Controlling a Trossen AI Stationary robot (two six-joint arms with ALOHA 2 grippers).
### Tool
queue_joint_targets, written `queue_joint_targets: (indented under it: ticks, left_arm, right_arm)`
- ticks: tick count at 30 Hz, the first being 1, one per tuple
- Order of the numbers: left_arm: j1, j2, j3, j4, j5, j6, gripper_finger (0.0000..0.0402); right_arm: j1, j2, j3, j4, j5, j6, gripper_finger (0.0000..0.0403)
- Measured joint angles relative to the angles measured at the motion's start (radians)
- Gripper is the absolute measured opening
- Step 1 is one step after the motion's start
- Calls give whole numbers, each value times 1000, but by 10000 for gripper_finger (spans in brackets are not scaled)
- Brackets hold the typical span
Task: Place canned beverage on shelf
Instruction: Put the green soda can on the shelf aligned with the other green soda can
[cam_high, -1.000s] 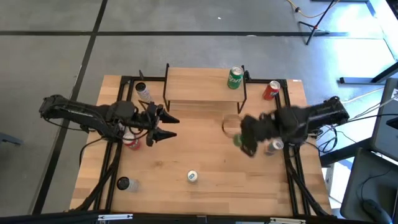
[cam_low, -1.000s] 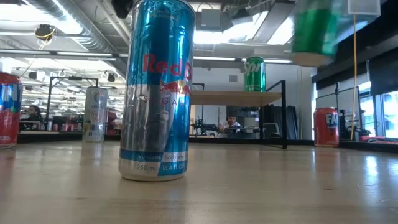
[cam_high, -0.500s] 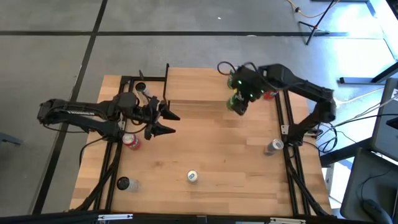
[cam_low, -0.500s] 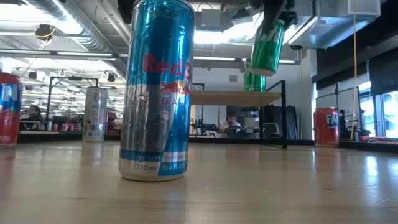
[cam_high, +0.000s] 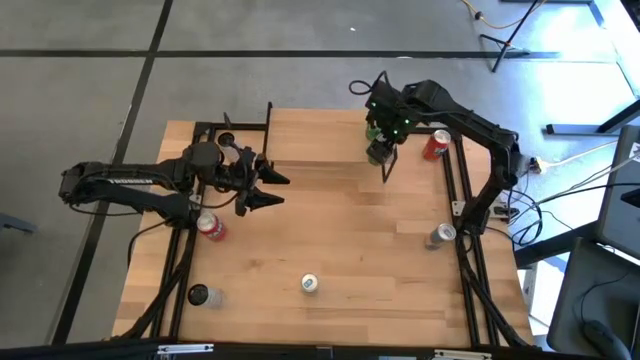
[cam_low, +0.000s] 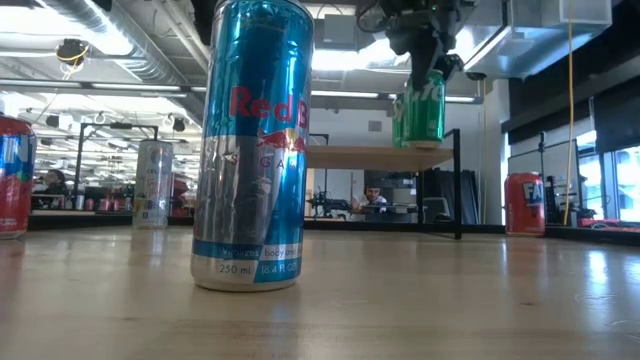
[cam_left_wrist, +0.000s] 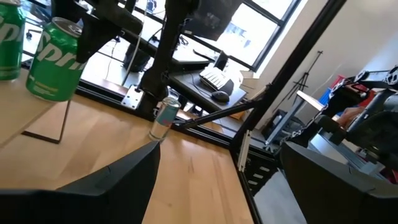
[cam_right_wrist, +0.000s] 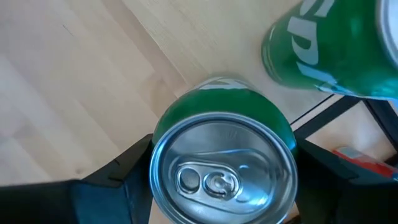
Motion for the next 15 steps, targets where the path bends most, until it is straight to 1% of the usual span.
queue_joint_targets:
  ticks: [15]
  left_arm:
    - [8, 0, 0, 1, 0, 1, 327]
  right_arm:
    - [-25, 4, 9, 1, -38, -33, 265]
